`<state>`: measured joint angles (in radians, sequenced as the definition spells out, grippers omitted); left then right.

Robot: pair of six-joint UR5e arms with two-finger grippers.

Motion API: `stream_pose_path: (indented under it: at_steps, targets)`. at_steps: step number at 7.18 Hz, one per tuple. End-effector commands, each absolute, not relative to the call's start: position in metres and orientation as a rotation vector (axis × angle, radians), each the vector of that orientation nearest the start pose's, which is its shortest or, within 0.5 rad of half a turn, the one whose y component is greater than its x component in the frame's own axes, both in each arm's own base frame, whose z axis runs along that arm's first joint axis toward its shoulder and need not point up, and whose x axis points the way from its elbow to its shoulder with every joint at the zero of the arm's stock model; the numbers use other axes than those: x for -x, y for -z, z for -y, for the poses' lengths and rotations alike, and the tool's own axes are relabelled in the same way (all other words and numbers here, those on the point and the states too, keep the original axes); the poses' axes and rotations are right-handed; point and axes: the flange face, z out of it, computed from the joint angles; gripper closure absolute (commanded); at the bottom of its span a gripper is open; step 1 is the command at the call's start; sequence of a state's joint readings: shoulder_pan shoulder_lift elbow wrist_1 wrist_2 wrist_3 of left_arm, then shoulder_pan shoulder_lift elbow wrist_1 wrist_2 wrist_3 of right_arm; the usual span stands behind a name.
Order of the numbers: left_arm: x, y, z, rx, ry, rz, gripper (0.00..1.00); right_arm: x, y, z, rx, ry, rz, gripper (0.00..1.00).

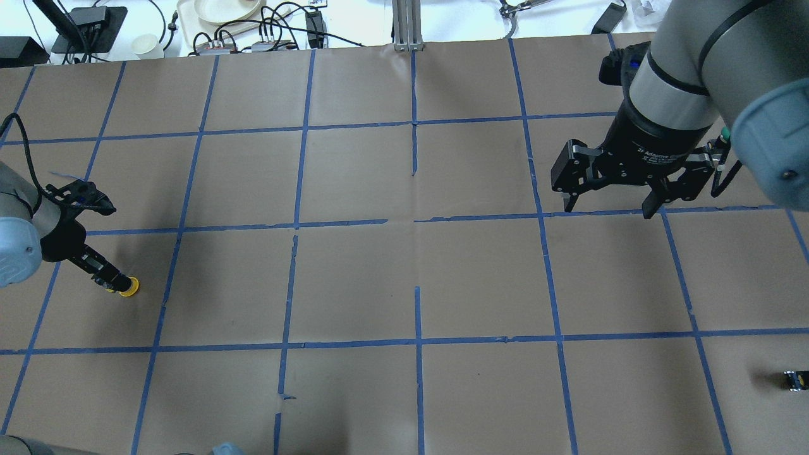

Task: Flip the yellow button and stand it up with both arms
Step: 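Close the left gripper on the yellow button's base and lift it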

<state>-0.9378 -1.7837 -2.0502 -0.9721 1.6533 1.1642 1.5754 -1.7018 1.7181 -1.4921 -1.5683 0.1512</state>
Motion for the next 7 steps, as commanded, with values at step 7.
stream_pose_path:
  at_steps: [7]
  targets:
    - [-0.052,-0.317,0.481,-0.822,-0.122,-3.737,0.77,-0.115,-0.447,0.449,-0.305,-0.209,-3.122,0.00]
